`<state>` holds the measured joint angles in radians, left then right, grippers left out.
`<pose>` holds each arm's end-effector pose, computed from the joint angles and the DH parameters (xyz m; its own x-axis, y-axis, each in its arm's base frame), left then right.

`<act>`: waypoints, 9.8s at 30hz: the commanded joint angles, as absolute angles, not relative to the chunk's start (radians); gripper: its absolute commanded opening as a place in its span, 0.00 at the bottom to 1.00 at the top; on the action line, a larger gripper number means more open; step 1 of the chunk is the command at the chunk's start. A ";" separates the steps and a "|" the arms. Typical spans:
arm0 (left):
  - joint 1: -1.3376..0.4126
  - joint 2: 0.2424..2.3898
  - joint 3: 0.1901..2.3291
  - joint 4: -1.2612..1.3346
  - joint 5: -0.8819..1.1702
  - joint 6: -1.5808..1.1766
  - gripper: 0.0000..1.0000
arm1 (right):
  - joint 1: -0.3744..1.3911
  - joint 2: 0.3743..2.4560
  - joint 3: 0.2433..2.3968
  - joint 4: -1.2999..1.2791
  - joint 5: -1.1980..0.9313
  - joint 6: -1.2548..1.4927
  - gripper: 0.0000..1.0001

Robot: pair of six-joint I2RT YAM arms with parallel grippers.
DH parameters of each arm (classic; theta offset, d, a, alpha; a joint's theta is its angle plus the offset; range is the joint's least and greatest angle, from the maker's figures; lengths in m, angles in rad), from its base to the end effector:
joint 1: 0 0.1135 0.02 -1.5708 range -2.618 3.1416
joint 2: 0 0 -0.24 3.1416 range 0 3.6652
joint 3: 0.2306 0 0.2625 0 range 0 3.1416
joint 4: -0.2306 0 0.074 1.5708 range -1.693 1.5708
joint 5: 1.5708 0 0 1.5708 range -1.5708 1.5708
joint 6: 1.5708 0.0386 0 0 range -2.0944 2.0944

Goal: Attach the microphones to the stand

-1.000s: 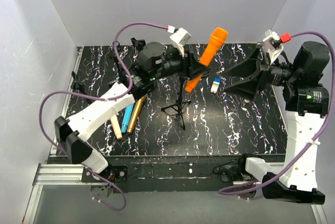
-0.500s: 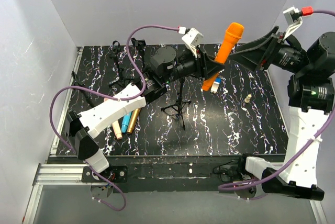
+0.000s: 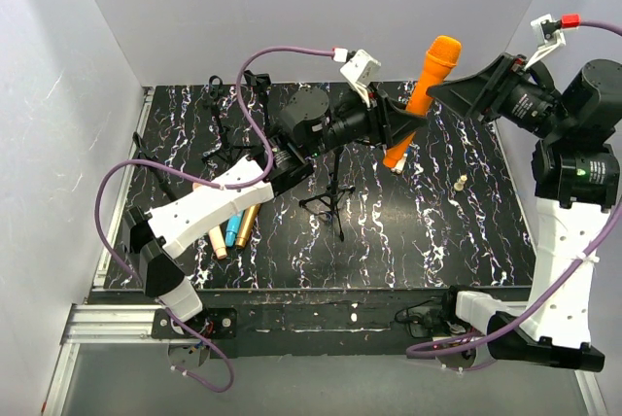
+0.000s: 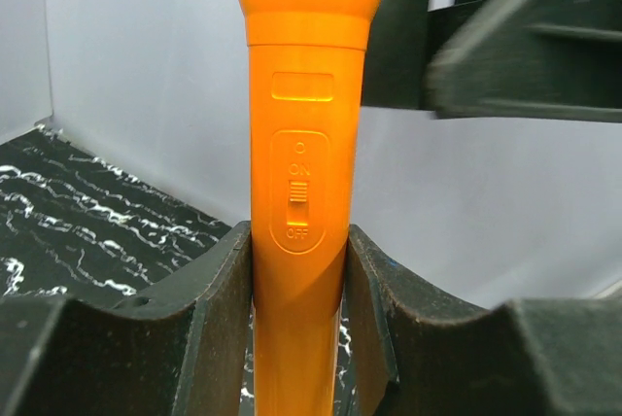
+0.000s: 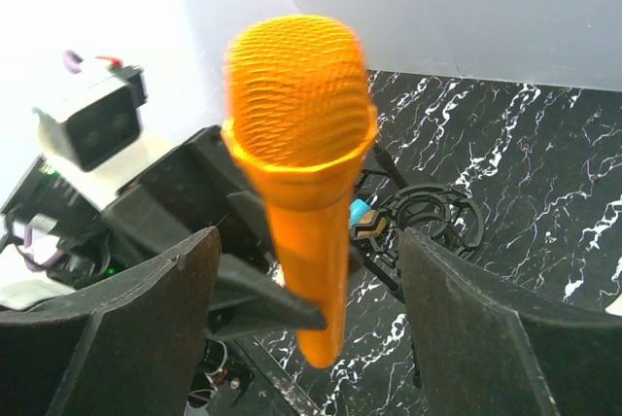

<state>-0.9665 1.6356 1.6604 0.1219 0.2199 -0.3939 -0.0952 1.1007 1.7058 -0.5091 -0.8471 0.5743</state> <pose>0.2203 -0.3339 0.4356 -0.2786 -0.2557 -0.9257 0.8867 0.3019 -0.3502 0.1883 0.0111 0.5317 -0.2891 0.3890 -0.8747 -0.6224 0.6179 0.4804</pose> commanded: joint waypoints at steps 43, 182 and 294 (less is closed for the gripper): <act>-0.996 0.936 1.194 -0.311 -0.153 -0.245 0.98 | 0.170 1.330 1.847 -0.084 -0.790 0.328 0.01; -0.805 1.525 0.976 0.497 0.212 -0.021 0.46 | -0.351 0.687 0.724 -0.597 -1.396 -0.388 0.94; -0.653 1.964 1.546 0.381 0.146 -0.077 0.98 | -0.319 0.703 0.713 -0.592 -1.408 -0.437 0.95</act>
<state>-0.6456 2.0918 1.5917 0.5323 0.1631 -0.0143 -0.3241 0.7132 0.7166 -0.6029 -1.4086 -0.4202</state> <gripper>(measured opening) 0.981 0.950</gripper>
